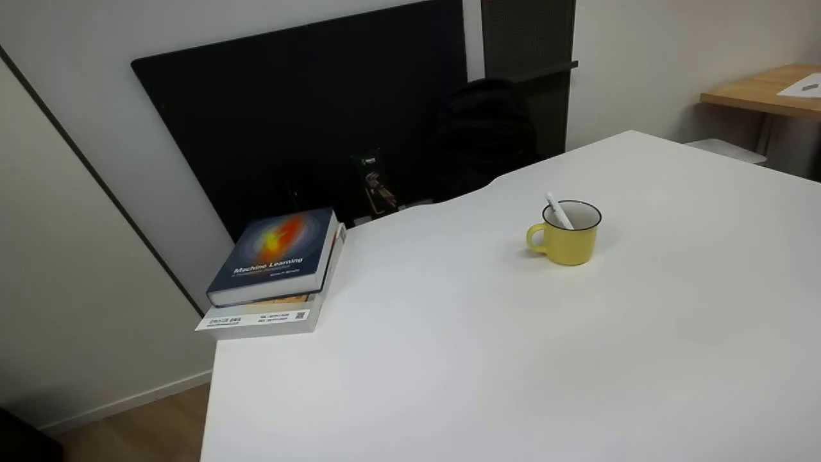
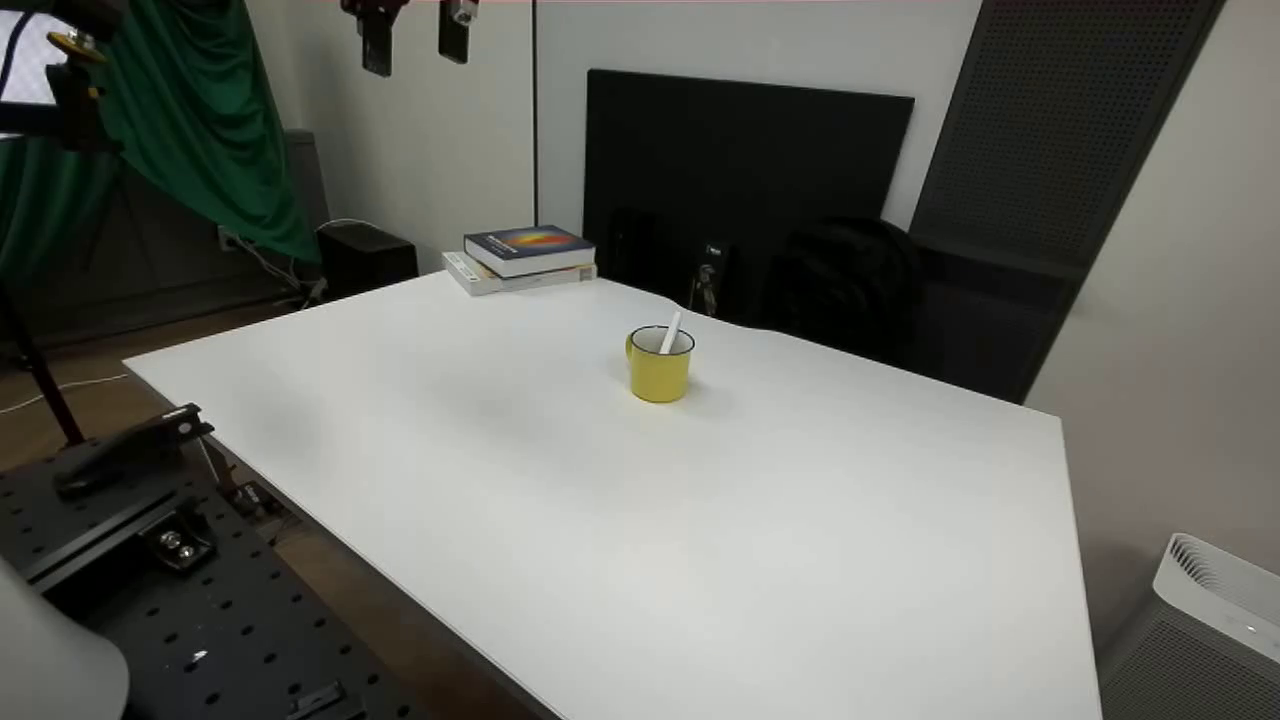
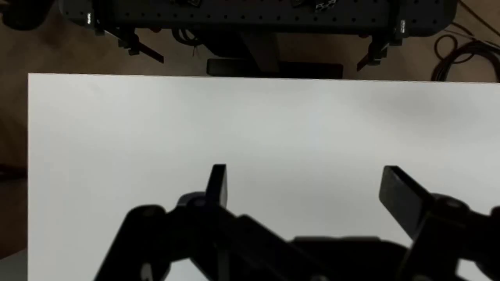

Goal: Take the pen out of the cup, put it on the table then put it back in the cup

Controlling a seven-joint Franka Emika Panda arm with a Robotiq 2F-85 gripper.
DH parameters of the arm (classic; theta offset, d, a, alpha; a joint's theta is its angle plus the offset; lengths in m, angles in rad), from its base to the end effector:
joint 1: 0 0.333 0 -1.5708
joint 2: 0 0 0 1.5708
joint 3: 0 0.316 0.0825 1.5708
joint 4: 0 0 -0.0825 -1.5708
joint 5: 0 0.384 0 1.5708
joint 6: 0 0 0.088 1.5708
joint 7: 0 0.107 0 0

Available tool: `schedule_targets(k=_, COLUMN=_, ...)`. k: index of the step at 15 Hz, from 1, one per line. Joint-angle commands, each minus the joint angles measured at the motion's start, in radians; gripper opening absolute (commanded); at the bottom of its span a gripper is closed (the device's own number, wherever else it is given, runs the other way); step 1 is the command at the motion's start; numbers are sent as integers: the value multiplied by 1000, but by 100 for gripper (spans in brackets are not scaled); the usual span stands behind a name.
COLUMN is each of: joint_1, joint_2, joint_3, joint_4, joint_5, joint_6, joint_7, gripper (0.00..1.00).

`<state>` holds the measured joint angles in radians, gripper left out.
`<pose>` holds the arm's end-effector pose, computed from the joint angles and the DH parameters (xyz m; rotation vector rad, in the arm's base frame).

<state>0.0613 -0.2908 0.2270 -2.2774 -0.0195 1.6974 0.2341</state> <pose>0.4096 0.1232 0.4490 2.9596 0.0602 -0.3963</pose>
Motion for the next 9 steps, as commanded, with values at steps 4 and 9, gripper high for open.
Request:
schedule_targets(k=4, joint_1=15, joint_2=125, joint_3=-50, joint_4=60, joint_5=-31, joint_6=31, joint_7=-107, gripper=100)
schedule_targets(k=9, joint_1=0, joint_2=341, joint_3=-113, joint_4=213, joint_5=-17, joint_6=41, joint_7=-257, gripper=100)
